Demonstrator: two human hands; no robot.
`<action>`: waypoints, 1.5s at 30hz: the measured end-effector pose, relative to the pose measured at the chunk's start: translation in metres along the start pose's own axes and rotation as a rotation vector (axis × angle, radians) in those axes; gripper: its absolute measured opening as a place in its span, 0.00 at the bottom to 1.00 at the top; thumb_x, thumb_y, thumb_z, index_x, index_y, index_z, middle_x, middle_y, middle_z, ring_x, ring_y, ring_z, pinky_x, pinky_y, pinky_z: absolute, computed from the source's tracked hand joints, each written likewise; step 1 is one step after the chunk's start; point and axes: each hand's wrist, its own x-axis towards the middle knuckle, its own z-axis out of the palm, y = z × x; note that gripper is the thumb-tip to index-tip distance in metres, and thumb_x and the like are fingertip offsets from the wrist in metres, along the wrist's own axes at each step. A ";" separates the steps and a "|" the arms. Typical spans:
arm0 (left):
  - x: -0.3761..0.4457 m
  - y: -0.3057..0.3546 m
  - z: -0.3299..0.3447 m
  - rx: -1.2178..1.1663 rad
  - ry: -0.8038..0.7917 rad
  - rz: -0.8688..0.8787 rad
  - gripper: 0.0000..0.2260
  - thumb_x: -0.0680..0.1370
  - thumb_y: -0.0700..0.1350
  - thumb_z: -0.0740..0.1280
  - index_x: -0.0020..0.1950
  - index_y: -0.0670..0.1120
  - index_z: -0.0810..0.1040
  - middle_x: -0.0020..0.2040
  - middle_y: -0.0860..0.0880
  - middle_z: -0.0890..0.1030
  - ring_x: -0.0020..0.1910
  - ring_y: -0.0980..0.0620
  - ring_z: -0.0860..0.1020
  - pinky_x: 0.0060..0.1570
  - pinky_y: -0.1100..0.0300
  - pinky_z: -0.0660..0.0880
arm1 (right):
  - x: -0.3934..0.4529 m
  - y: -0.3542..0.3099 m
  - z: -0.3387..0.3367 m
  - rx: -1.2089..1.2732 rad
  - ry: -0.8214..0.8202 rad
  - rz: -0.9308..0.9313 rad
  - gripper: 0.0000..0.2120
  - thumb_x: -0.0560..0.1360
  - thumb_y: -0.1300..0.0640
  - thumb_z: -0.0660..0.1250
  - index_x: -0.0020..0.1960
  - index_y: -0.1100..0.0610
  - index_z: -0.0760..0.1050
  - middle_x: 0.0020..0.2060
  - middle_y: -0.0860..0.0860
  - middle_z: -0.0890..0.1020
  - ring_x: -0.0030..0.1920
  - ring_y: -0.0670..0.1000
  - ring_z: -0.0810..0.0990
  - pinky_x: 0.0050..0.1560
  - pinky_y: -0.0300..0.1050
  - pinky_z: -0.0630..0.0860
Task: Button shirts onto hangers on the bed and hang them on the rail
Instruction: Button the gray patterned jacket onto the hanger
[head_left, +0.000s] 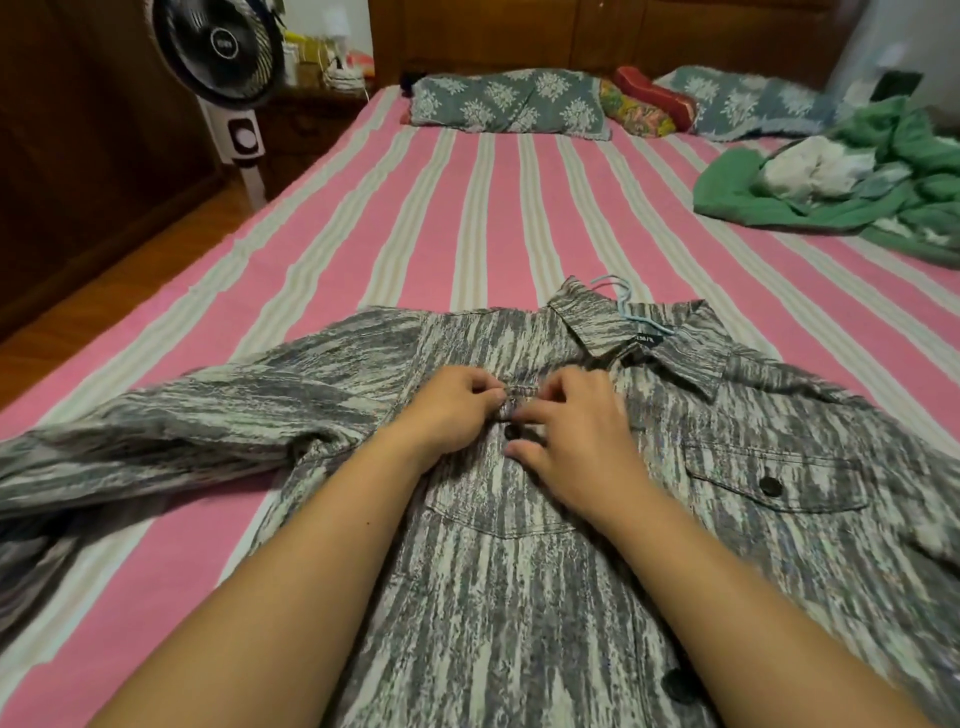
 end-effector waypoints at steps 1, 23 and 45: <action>0.000 0.001 0.002 0.019 0.010 0.004 0.06 0.83 0.46 0.65 0.52 0.49 0.83 0.45 0.50 0.83 0.42 0.51 0.79 0.44 0.55 0.73 | -0.001 -0.002 0.004 -0.024 -0.031 0.017 0.19 0.72 0.36 0.71 0.60 0.42 0.81 0.57 0.44 0.71 0.61 0.49 0.63 0.66 0.50 0.64; -0.011 0.003 -0.021 0.052 -0.181 0.064 0.06 0.82 0.46 0.69 0.49 0.49 0.85 0.34 0.52 0.79 0.29 0.56 0.72 0.33 0.61 0.69 | -0.001 -0.009 0.026 0.036 -0.004 0.163 0.10 0.84 0.46 0.55 0.52 0.49 0.72 0.48 0.45 0.74 0.53 0.50 0.67 0.66 0.53 0.62; -0.035 0.011 0.005 0.551 -0.060 0.170 0.06 0.80 0.48 0.70 0.57 0.52 0.80 0.51 0.55 0.81 0.48 0.54 0.80 0.49 0.58 0.80 | -0.013 0.020 -0.029 0.071 -0.392 0.081 0.21 0.78 0.66 0.66 0.61 0.43 0.81 0.64 0.43 0.73 0.67 0.49 0.65 0.74 0.59 0.64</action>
